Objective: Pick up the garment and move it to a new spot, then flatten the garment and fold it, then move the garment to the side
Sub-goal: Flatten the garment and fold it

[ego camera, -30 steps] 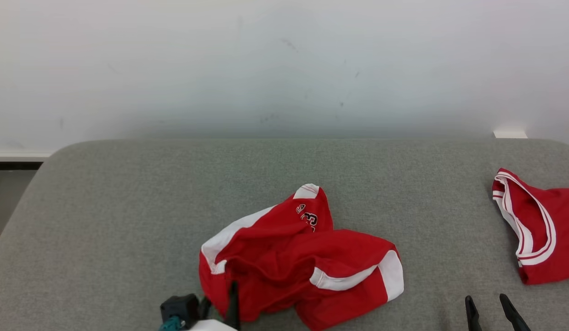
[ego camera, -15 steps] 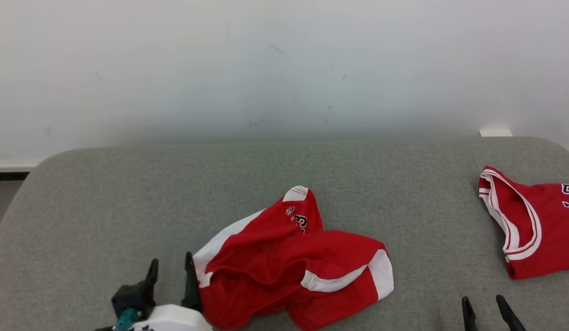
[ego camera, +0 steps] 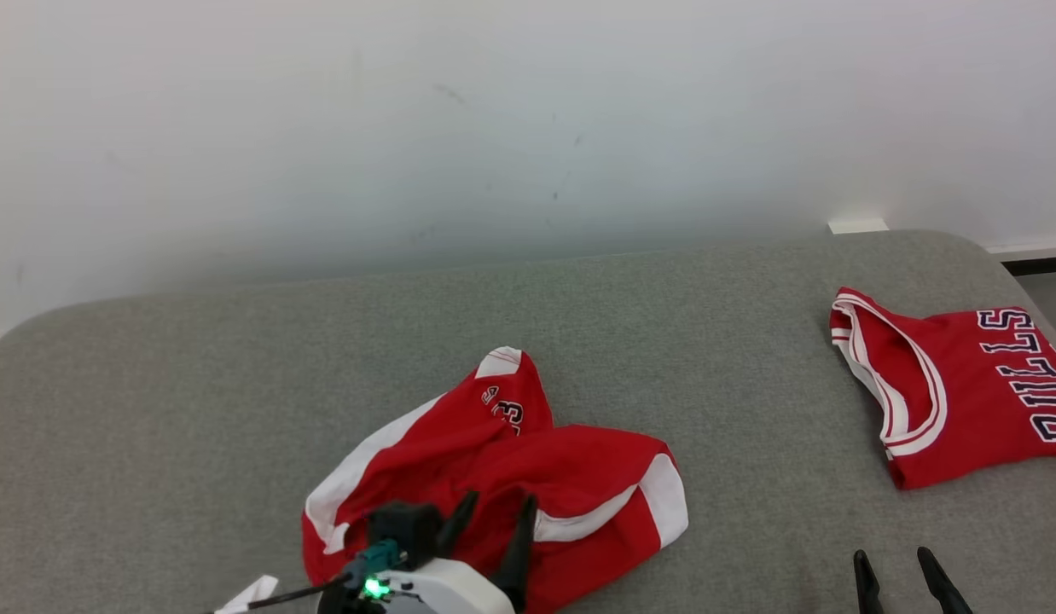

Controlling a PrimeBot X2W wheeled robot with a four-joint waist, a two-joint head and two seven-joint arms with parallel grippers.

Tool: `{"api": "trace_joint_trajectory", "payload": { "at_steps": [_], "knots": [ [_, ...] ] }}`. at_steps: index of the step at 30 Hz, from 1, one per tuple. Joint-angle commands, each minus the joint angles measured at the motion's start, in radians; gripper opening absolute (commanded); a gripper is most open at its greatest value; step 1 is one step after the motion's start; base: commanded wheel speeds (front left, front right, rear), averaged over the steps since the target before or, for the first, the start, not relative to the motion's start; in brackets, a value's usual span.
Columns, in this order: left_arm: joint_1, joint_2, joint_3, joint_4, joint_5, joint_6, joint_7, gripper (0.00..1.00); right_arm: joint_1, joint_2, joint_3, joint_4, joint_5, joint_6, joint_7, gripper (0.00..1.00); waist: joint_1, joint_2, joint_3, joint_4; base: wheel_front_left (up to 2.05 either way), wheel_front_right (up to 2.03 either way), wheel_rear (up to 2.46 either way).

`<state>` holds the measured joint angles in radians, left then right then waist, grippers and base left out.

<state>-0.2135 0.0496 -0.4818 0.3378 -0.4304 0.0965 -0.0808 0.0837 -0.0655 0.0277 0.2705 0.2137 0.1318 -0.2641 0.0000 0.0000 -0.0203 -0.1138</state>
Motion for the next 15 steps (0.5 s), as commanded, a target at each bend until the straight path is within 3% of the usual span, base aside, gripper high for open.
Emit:
{"api": "trace_joint_trajectory", "payload": {
  "at_steps": [1, 15],
  "knots": [
    [-0.001, 0.004, -0.014, 0.001, -0.015, -0.004, 0.017, 1.0, -0.003, -0.003, -0.002, 0.002, 0.002, -0.003, 0.001, 1.0, 0.0, 0.0, 0.003, -0.011, 0.0, 0.0, 0.0],
    [-0.057, 0.003, -0.079, 0.109, -0.096, -0.01, 0.066, 1.0, -0.022, -0.01, 0.009, 0.007, 0.006, -0.002, 0.001, 1.0, 0.0, 0.0, 0.035, -0.062, 0.0, 0.0, 0.0]
  ]
}}
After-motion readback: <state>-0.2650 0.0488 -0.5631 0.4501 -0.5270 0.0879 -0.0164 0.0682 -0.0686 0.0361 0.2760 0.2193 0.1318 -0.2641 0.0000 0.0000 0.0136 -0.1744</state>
